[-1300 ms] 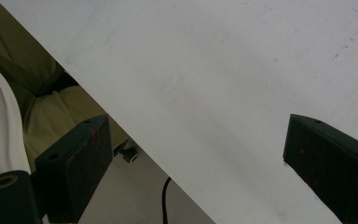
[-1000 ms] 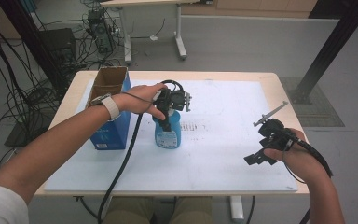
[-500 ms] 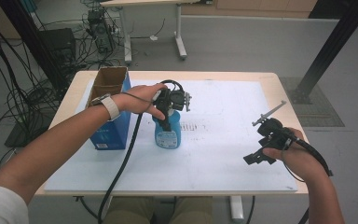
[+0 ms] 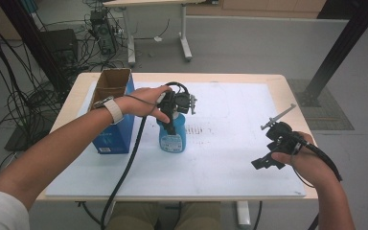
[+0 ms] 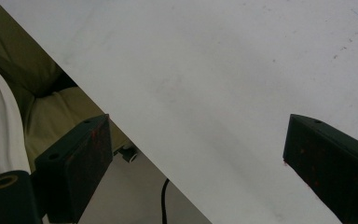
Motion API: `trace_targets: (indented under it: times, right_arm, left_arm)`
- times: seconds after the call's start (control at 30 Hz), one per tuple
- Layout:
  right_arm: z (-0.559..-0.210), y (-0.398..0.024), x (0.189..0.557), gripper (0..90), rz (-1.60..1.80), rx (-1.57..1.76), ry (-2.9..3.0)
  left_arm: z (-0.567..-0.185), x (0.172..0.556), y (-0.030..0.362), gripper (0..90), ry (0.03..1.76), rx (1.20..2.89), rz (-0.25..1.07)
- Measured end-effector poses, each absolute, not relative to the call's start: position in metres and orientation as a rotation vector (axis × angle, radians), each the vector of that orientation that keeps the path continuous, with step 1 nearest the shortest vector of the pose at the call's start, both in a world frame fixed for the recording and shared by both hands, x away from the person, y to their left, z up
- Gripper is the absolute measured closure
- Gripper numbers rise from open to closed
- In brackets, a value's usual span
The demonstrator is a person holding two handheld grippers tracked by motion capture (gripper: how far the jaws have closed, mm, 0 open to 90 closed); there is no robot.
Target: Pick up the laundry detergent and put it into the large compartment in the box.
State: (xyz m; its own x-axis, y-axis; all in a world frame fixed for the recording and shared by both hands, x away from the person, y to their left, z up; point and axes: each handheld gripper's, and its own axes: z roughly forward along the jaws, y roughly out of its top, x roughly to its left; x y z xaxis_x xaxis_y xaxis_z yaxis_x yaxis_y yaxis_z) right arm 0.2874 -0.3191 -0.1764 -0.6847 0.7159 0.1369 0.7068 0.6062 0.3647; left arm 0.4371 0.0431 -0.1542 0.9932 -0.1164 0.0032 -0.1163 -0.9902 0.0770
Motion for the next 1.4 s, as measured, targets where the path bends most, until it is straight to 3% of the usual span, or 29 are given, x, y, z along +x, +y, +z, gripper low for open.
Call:
trace_targets:
  times: [1.4]
  right_arm:
    - [-0.1763,-0.3168,0.2887,8.0,0.620,1.232,2.797]
  left_arm:
    - [-0.1547,0.4389,0.0462,39.2,-0.158,3.049,-0.011]
